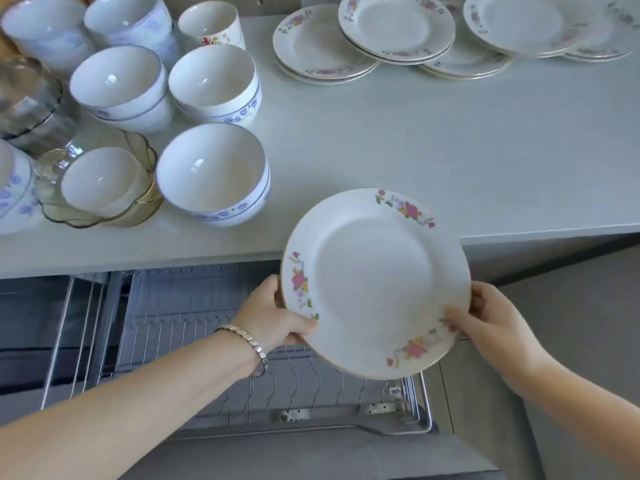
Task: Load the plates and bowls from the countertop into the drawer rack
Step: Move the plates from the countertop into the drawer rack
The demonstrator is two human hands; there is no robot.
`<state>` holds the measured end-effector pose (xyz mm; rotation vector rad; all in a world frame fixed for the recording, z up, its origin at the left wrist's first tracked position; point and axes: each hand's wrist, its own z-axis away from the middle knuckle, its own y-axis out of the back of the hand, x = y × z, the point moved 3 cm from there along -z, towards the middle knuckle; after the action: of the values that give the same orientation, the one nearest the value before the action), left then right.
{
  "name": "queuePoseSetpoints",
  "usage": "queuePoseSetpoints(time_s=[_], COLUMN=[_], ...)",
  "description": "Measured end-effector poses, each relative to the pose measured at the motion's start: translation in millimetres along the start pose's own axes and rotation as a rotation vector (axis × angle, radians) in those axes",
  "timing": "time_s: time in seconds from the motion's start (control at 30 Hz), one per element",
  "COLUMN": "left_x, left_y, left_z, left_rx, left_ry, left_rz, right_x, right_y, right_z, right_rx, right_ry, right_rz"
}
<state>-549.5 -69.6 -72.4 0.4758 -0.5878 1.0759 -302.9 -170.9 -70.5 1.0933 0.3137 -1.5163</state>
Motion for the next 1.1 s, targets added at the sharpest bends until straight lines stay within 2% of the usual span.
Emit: queuePoseSetpoints(time_s=[0.13,0.3,0.37,0.6,0.83,0.97,1.1], left_x=[-51,-97,-109,-123,-131,-128,-121], left_y=[13,19,20,16,10,8,8], left_z=[8,-12,-28,-109,-160,-170,-181], left_rx=[-0.012,-0.045,-0.015,0.211,0.284,0.375,0.436], left_ry=[0.133,0.347,0.374,0.248,0.242,0.193,0.109], left_rz=[-0.041,0.102,0.109,-0.019,-0.191,-0.333,-0.373], right_x=[40,79,90,115,130,135,136], right_y=[-26,-58,-70,-108,-125,-134,-143], right_z=[32,26,12,-61,-95,-102,-112], right_rx=[-0.086,-0.118,-0.108,0.013,0.103,0.175,0.270], right_ry=[-0.120,-0.292,-0.339,-0.358,-0.391,-0.423,-0.437], right_rz=[-0.015,0.072,0.093,0.129,0.145,0.077,0.092])
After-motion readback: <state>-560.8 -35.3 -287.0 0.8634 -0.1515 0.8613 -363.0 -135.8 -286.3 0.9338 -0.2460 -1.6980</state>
